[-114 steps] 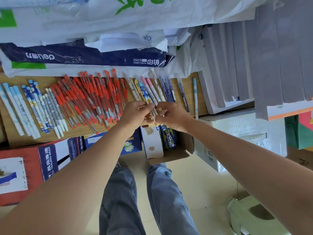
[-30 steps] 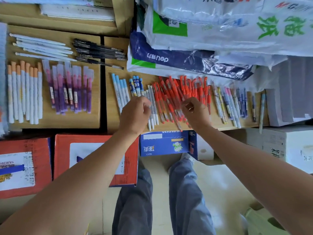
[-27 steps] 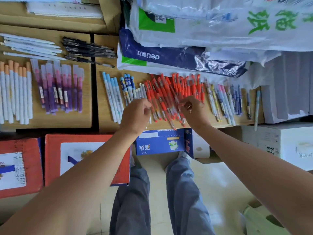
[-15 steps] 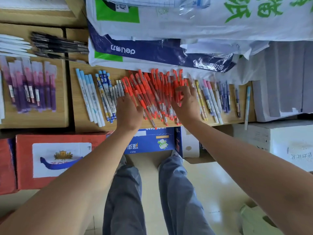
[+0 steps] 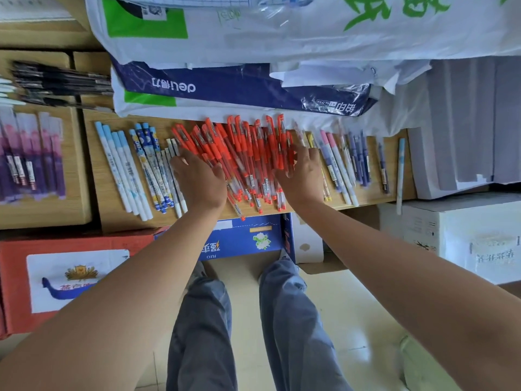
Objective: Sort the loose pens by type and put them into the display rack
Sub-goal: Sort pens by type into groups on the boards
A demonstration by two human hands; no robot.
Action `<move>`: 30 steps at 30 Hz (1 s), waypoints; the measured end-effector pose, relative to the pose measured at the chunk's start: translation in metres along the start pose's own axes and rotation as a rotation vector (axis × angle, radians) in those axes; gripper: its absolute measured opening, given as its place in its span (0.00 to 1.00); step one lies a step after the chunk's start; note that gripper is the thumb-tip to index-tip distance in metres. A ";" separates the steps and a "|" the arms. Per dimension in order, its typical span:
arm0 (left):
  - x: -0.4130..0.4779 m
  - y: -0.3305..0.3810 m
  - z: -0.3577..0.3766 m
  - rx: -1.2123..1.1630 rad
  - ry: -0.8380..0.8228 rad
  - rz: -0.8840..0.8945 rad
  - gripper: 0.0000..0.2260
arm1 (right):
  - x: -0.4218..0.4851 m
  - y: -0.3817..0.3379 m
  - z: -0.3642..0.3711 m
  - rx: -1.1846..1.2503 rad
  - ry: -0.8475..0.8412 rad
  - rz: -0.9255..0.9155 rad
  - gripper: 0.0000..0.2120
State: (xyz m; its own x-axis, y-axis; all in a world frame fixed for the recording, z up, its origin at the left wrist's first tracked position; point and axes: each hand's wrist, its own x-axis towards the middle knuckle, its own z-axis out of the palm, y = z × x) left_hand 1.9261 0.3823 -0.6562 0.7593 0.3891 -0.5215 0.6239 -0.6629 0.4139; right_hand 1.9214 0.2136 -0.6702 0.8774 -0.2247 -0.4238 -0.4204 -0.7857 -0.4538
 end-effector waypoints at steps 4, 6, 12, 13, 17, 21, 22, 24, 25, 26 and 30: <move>0.006 0.004 0.002 0.010 0.037 -0.046 0.30 | 0.005 0.000 -0.003 0.020 0.004 -0.007 0.31; 0.007 0.003 0.005 -0.014 0.057 -0.050 0.30 | 0.008 0.000 -0.003 0.005 -0.005 0.000 0.30; 0.010 0.002 0.008 0.002 0.072 -0.044 0.29 | 0.008 -0.001 -0.003 -0.010 -0.008 0.005 0.32; 0.010 0.003 0.008 0.002 0.069 -0.049 0.28 | 0.007 -0.001 -0.005 -0.012 -0.010 0.005 0.31; 0.009 0.003 0.013 -0.002 0.038 -0.062 0.31 | 0.007 0.000 -0.008 -0.009 -0.020 0.020 0.30; -0.005 0.012 0.024 -0.002 -0.017 -0.017 0.27 | 0.004 0.003 -0.008 -0.028 -0.031 0.045 0.26; -0.009 0.015 0.026 -0.005 -0.023 -0.014 0.27 | 0.003 0.005 -0.008 -0.034 -0.032 0.042 0.26; -0.011 0.017 0.029 -0.007 -0.019 -0.013 0.28 | 0.002 0.007 -0.008 -0.035 -0.031 0.025 0.26; -0.011 0.017 0.030 -0.011 -0.018 -0.010 0.28 | 0.003 0.009 -0.008 -0.038 -0.029 0.018 0.26; -0.010 0.016 0.030 -0.018 -0.019 -0.005 0.28 | 0.004 0.010 -0.009 -0.041 -0.030 0.016 0.26; -0.006 0.007 0.029 -0.075 -0.002 0.018 0.22 | 0.003 0.010 -0.007 -0.013 -0.005 0.009 0.22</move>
State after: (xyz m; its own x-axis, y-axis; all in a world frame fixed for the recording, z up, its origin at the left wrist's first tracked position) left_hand 1.9205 0.3561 -0.6719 0.7702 0.3762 -0.5151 0.6223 -0.6201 0.4776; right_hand 1.9215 0.2013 -0.6705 0.8727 -0.2288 -0.4313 -0.4249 -0.7910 -0.4403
